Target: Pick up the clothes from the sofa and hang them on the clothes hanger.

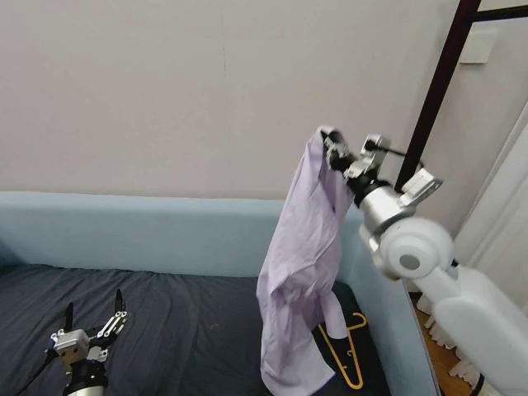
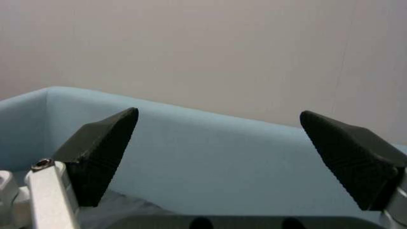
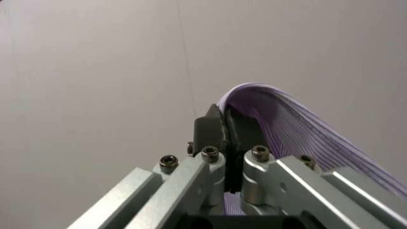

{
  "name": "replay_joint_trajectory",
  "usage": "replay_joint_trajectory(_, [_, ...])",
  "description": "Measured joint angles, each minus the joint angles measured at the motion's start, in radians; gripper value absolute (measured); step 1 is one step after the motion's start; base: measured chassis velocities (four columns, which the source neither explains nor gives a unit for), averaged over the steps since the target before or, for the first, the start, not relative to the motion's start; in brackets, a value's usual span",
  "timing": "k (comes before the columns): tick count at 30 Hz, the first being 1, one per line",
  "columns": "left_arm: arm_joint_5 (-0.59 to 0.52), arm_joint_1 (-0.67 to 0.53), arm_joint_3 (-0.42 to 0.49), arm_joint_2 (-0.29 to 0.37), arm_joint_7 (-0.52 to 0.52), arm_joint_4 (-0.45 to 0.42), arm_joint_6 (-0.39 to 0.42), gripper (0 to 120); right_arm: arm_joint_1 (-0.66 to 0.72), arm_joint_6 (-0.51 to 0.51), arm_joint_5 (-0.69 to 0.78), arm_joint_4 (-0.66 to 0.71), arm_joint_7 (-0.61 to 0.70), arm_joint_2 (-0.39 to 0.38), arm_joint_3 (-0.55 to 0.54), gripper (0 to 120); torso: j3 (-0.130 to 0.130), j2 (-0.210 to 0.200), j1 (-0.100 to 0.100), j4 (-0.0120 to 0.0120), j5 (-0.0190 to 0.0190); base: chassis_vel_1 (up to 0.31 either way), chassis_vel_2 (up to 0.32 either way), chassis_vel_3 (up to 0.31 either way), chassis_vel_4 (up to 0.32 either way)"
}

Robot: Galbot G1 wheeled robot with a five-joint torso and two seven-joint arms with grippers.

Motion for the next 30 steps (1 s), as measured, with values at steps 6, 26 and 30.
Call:
replay_joint_trajectory(6, [0.001, 0.001, -0.001, -0.008, -0.001, 0.0, 0.0, 100, 0.135, -0.112, 0.052, 0.029, 0.13, -0.024, 0.005, 0, 0.0, 0.0, 0.0, 0.0003, -0.0003, 0.0, 0.0, 0.0, 0.0])
replay_joint_trajectory(26, [0.023, -0.014, 0.008, -0.01, -0.001, 0.039, -0.004, 100, -0.283, -0.384, 0.126, -0.062, 0.444, 0.233, -0.335, 0, 0.0, 0.0, 0.0, 0.0003, -0.0006, 0.0, 0.0, 0.0, 0.0])
replay_joint_trajectory(30, [0.019, -0.006, -0.002, -0.006, -0.002, 0.043, -0.009, 100, -0.357, -0.354, -0.002, -0.287, 0.349, 0.326, -0.418, 0, 0.0, 0.0, 0.0, 0.0001, -0.0005, 0.0, 0.0, 0.0, 0.0])
